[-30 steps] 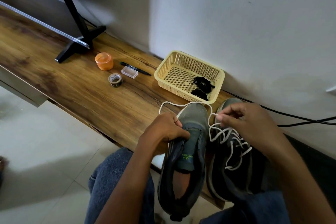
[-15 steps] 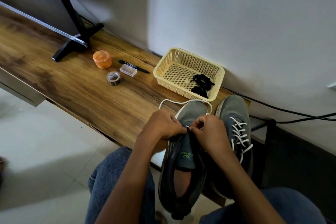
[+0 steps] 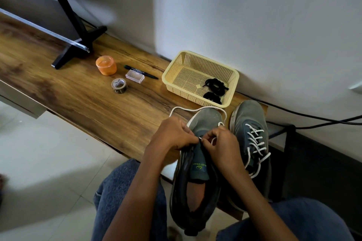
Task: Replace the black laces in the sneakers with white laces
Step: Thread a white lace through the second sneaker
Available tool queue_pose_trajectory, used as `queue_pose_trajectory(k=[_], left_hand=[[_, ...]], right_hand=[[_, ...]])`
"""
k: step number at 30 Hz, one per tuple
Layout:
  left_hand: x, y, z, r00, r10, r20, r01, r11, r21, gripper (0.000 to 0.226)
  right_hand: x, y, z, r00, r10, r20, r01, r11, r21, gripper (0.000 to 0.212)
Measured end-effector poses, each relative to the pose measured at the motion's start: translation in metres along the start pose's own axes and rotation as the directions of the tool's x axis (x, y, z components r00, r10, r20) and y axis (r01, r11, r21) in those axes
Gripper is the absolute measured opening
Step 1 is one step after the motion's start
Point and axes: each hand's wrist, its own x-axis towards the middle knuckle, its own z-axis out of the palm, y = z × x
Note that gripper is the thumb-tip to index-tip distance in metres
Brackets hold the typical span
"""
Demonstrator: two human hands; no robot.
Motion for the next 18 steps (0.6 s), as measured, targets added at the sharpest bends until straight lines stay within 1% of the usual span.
queue_pose_trajectory(k=[6, 9, 11, 13, 14, 16, 18], left_hand=[[-0.002, 0.003, -0.001, 1.0, 0.013, 0.007, -0.013, 0.999, 0.038, 0.007], [-0.002, 0.003, -0.001, 1.0, 0.016, 0.015, -0.017, 0.999, 0.033, 0.009], [-0.002, 0.003, -0.001, 1.0, 0.019, 0.015, -0.02, 0.999, 0.027, 0.011], [-0.002, 0.003, -0.001, 0.999, 0.033, 0.012, -0.033, 0.998, 0.06, 0.01], [-0.002, 0.004, -0.001, 0.999, 0.038, 0.008, -0.038, 0.996, 0.08, 0.01], [-0.002, 0.004, 0.0, 0.999, 0.041, 0.013, -0.042, 0.995, 0.094, 0.011], [-0.002, 0.004, 0.0, 0.999, 0.043, 0.022, -0.045, 0.994, 0.104, 0.011]], right_hand=[[0.0, 0.006, 0.008, 0.999, -0.028, -0.019, 0.029, 0.998, 0.057, 0.016], [-0.001, 0.009, 0.011, 0.998, -0.042, -0.039, 0.045, 0.995, 0.088, 0.013], [-0.001, 0.009, 0.013, 0.998, -0.046, -0.053, 0.05, 0.995, 0.08, 0.012], [-0.003, 0.008, 0.014, 0.996, -0.053, -0.07, 0.057, 0.996, 0.066, 0.016], [-0.004, 0.006, 0.014, 0.995, -0.064, -0.079, 0.069, 0.996, 0.058, 0.017], [-0.004, 0.003, 0.013, 0.993, -0.089, -0.071, 0.089, 0.996, -0.004, 0.012], [-0.002, -0.002, 0.012, 0.995, -0.096, -0.009, 0.093, 0.985, -0.148, 0.01]])
